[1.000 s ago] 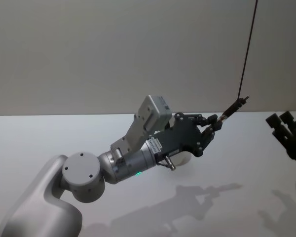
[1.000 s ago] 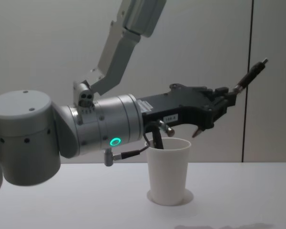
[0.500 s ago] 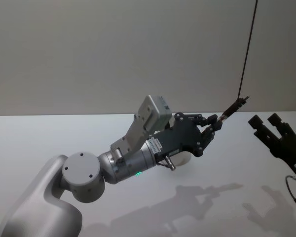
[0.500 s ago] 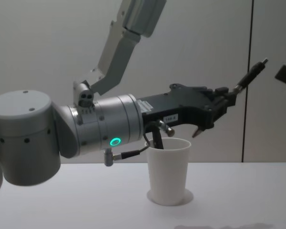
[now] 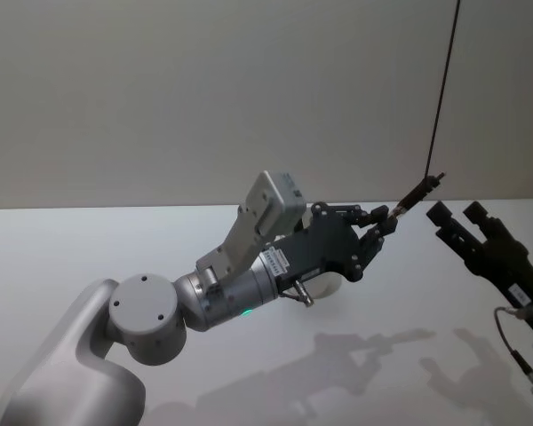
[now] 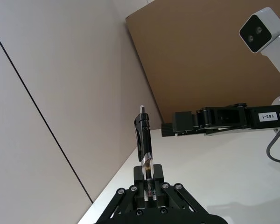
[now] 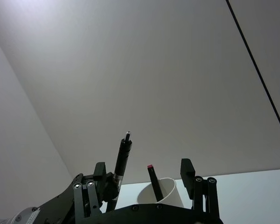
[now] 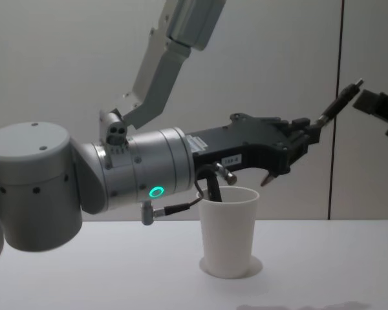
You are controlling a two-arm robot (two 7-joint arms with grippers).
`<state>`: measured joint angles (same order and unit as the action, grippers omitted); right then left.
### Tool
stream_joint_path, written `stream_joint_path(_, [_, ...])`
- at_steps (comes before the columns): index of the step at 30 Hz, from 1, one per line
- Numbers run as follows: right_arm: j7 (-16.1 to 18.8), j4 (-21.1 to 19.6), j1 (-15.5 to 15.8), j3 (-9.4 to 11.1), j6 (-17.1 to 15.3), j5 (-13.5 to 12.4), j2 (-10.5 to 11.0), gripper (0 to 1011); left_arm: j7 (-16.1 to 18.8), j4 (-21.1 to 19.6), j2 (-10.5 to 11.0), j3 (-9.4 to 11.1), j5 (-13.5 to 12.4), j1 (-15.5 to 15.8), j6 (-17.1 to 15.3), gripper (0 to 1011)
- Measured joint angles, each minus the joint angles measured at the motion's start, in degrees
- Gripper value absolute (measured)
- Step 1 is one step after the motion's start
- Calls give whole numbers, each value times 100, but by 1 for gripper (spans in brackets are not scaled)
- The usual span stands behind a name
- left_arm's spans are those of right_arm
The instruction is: Place the pen into the pen holder.
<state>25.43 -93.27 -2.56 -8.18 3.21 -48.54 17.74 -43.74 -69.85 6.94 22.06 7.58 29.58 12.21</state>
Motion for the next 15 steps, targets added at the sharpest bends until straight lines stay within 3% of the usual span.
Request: stream_joint_path(15, [-120, -33, -102, -152, -189, 9, -158, 1002, 0, 0, 0, 0, 0, 0, 0, 131])
